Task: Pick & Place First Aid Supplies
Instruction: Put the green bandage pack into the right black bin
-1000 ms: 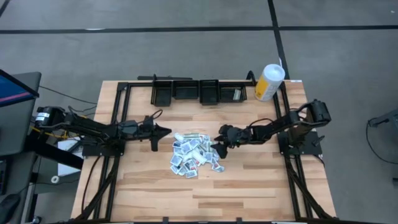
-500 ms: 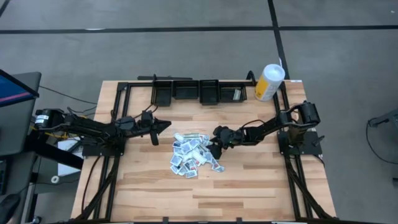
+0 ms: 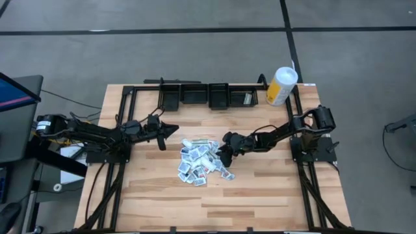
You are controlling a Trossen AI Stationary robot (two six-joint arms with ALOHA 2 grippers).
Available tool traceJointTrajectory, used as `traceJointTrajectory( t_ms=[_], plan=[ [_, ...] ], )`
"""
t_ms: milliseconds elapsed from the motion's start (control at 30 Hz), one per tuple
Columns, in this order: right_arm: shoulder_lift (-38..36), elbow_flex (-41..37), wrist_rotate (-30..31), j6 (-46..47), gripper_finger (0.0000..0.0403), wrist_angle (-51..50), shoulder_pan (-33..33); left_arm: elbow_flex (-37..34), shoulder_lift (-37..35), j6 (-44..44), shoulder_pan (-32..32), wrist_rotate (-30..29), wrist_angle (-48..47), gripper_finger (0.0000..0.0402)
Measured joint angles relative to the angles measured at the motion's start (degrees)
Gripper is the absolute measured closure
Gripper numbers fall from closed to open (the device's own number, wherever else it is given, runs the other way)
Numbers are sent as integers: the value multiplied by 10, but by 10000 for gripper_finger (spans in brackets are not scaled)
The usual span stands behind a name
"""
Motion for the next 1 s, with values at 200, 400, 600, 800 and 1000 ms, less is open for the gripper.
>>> traceJointTrajectory(
  t_ms=[200, 400, 600, 800, 1000],
  plan=[
    [0, 0, -6, -2, 296, -13, 0, 0, 0, 0, 0, 0, 1, 376],
    [0, 0, -6, -4, 327, -35, 0, 0, 0, 0, 0, 0, 1, 376],
    [0, 0, -6, -16, 371, -38, 0, 0, 0, 0, 0, 0, 3, 376],
    [0, 0, -6, -21, 395, -38, 0, 0, 0, 0, 0, 0, 3, 376],
    [-5, 0, -6, -27, 401, -42, -1, 0, 0, 0, 0, -1, 3, 376]
  ],
)
